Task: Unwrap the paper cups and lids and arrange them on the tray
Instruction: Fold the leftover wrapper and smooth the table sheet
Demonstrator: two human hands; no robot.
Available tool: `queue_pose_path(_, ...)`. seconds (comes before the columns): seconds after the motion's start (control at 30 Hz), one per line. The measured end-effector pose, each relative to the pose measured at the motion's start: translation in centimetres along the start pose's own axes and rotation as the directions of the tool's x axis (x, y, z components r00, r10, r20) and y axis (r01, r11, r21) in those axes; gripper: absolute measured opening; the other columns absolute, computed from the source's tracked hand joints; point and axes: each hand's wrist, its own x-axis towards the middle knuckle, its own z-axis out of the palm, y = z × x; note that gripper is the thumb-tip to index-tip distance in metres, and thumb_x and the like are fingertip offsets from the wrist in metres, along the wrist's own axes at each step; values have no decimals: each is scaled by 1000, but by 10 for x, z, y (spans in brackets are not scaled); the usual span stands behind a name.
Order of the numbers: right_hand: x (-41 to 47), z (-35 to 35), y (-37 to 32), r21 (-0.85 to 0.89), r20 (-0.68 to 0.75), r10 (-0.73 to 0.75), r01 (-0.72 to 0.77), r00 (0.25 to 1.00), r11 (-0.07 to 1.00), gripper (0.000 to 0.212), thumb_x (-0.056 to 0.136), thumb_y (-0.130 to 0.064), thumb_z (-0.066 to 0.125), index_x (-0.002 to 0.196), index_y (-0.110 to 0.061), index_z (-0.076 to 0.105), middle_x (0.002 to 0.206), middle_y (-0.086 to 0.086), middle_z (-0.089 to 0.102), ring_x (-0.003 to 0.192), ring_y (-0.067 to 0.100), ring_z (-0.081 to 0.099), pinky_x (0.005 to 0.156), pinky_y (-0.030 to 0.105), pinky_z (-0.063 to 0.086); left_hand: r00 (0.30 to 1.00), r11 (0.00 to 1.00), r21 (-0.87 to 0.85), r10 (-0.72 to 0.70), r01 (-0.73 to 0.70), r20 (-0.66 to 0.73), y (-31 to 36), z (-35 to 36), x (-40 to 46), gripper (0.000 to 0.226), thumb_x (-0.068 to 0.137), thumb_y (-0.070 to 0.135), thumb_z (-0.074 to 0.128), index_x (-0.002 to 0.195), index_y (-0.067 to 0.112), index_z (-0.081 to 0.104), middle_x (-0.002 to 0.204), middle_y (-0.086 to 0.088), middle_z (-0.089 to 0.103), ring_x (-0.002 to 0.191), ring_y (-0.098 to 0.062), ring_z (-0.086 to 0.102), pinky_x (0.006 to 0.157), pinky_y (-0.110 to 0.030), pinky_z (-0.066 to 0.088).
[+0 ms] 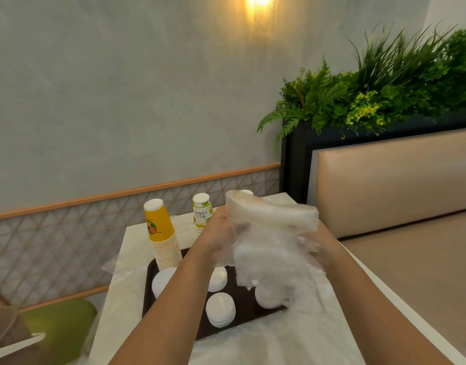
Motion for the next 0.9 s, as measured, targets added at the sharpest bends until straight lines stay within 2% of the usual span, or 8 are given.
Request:
queue_pose_path(0.07, -12, 3, -7, 117, 223, -38, 12, 974, 993, 14, 81, -21, 64, 83, -14, 76, 85, 1, 72, 74, 15, 67, 70, 26, 51, 999, 1000, 18, -20, 19, 44, 1, -1, 0, 23, 86, 8, 53, 87, 20, 72, 97, -15, 62, 88, -29, 58, 69, -31, 49)
queue_pose_path(0.2, 0, -11, -7, 30, 255, 44, -53, 966, 998, 72, 99, -40, 15, 72, -9, 75, 115, 4, 68, 104, 24, 63, 93, 39, 45, 986, 971, 219, 60, -93, 153, 6, -1, -5, 56, 87, -13, 43, 53, 22, 70, 102, 0, 64, 103, -32, 56, 86, -44, 50)
queue_pose_path(0.3, 6, -17, -6, -213, 299, 42, 24, 953, 977, 39, 92, -52, 47, 85, -18, 64, 113, 6, 64, 98, 25, 59, 88, 40, 43, 958, 905, 380, 90, -193, 273, 8, -3, -3, 53, 82, -14, 50, 47, 22, 66, 113, 4, 59, 111, -23, 55, 97, -42, 48)
queue_pose_path(0.4, 3, -19, -11, -504, 383, 174, 47, 907, 862, 30, 86, -26, 66, 115, -22, 58, 116, 3, 65, 101, 16, 65, 86, 30, 53, 936, 861, 451, 75, -235, 344, 5, -3, 2, 43, 78, -7, 54, 48, 21, 64, 114, 8, 58, 116, -16, 52, 100, -42, 46)
queue_pose_path(0.6, 3, -10, -1, -638, 192, -104, 204, 976, 743, 26, 86, -25, 68, 110, -17, 61, 106, 2, 66, 98, 18, 63, 89, 39, 53, 964, 809, 544, 266, -223, -1, 13, -7, 16, 30, 89, -4, 55, 99, 21, 69, 116, 4, 63, 105, -15, 60, 81, -26, 50)
queue_pose_path(0.7, 7, -5, 8, -605, -32, -293, 215, 956, 767, 22, 89, -29, 63, 108, -23, 55, 108, -2, 61, 99, 17, 59, 83, 35, 53, 763, 804, 512, 526, -303, -375, 9, 10, 10, 34, 95, 19, 55, 128, 26, 47, 130, 8, 50, 116, -7, 51, 83, -10, 42)
queue_pose_path(0.8, 6, 4, 11, -554, -111, -404, 280, 908, 784, 23, 90, -27, 62, 111, -26, 52, 110, -2, 59, 100, 15, 58, 81, 32, 52, 632, 621, 696, 711, -361, -307, -20, 29, 2, 56, 93, 47, 48, 140, 43, 19, 151, 9, 21, 133, -1, 29, 98, -7, 29)
queue_pose_path(0.9, 2, 13, 12, -420, -59, -370, 313, 927, 852, 19, 92, -24, 59, 108, -34, 56, 108, -6, 65, 99, 11, 62, 80, 27, 54, 714, 512, 801, 682, -310, -160, -44, 38, 6, 54, 88, 67, 27, 137, 62, 6, 154, 17, -19, 143, -3, 6, 111, -23, 25)
